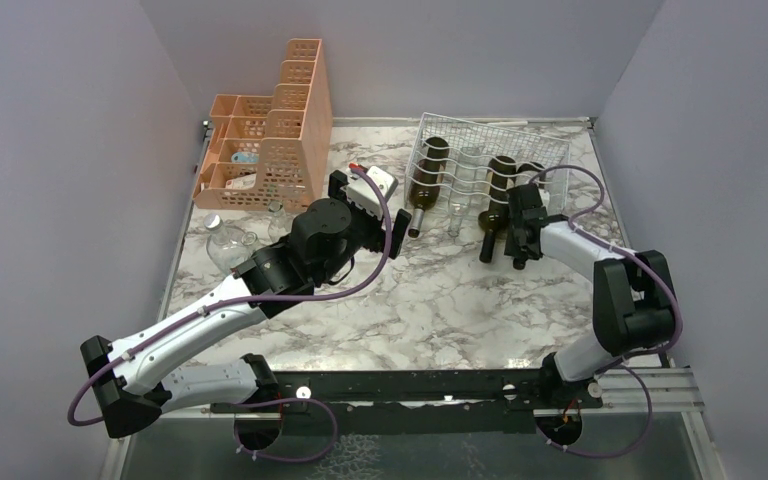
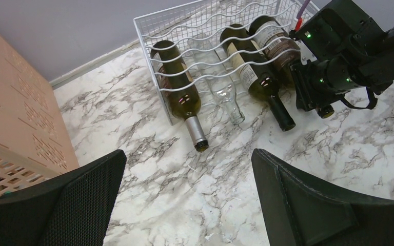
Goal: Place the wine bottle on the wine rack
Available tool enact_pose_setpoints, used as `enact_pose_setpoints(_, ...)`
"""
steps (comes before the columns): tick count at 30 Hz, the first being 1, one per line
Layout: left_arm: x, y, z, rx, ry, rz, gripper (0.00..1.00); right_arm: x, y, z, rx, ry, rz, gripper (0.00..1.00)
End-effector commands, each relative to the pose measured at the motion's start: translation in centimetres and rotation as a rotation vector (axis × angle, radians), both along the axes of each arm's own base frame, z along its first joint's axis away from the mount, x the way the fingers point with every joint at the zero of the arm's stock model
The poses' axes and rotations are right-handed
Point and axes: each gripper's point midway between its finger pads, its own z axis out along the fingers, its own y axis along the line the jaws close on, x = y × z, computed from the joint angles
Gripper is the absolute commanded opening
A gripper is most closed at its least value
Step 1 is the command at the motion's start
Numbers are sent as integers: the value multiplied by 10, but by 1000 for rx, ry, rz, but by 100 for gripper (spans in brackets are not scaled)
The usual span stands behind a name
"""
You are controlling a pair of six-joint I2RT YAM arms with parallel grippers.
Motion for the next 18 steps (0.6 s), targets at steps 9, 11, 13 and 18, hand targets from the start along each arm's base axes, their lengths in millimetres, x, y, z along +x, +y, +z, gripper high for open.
enact_pose_setpoints(9,-3,3,1,-11,13,1,99,53,-13,29,-101,-113,9,30)
enact_pose_setpoints(11,-3,3,1,-11,13,2,99,53,-17,30,-113,-111,-7,33)
enact_pose_setpoints(13,-3,3,1,-10,13,3,99,52,-20,28,-119,-107,-23,37)
enact_pose_setpoints(18,-4,4,0,-8,15,3,99,49,-30,26,-150,-100,-47,49)
